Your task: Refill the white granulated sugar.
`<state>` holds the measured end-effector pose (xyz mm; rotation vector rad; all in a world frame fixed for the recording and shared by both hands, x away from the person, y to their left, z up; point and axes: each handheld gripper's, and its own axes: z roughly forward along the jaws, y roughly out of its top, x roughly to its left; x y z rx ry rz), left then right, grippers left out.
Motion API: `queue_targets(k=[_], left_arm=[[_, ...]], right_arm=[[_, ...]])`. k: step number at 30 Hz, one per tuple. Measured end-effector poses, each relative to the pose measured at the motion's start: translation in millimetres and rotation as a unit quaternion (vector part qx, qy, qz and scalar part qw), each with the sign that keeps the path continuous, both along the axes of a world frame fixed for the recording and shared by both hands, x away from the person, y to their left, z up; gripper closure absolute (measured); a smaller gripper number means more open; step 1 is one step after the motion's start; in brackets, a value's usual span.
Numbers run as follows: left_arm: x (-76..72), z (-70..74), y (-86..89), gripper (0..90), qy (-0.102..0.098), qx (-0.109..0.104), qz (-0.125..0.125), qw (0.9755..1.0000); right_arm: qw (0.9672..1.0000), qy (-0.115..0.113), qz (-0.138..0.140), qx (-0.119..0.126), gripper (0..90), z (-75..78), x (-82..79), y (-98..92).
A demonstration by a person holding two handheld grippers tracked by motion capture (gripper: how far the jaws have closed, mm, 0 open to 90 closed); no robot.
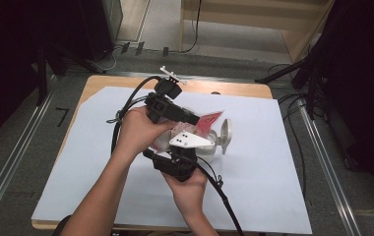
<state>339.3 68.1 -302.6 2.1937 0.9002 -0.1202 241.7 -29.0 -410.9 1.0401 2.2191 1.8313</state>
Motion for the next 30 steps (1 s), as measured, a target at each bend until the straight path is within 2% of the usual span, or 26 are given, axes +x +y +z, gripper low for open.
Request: queue_targets(k=[5, 11, 15, 18, 22, 26, 28, 30], left_arm=[[1.9, 0.5, 6.5, 67.9, 0.014, -0.002, 0.009, 0.9999], [3.8, 0.2, 7.3, 67.9, 0.011, 0.000, 0.009, 0.9999], [7.3, -1.3, 5.2, 67.9, 0.015, 0.003, 0.004, 0.9999], [9.3, -0.7, 3.3, 67.9, 0.020, 0.003, 0.006, 0.9998], [12.1, 2.0, -1.5, 67.9, 0.025, 0.014, 0.003, 0.9996], [12.5, 4.9, -10.0, 68.0, 0.018, 0.020, -0.003, 0.9996], [13.0, 6.4, -13.8, 67.9, 0.016, 0.029, -0.008, 0.9994], [13.4, 8.8, -17.1, 68.0, 0.013, 0.038, -0.010, 0.9992]], right_arm=[[1.0000, 0.002, 0.008, -0.004, 64.3, 2.4, 1.1, 6.0], [0.9997, -0.008, 0.006, -0.021, 62.4, 3.5, 0.8, 10.3], [0.9997, -0.005, 0.002, -0.024, 64.3, 2.3, 3.1, 9.8], [0.9998, -0.006, -0.005, -0.019, 64.4, 2.6, 3.7, 9.2], [0.9999, 0.000, -0.005, -0.011, 64.4, 4.3, 5.7, 7.5], [0.9999, 0.000, -0.011, -0.007, 64.6, 6.3, 6.5, 3.2], [0.9999, -0.002, -0.015, -0.007, 64.8, 6.8, 7.3, 0.3], [0.9998, 0.006, -0.020, 0.000, 65.2, 7.8, 8.4, -1.5]])
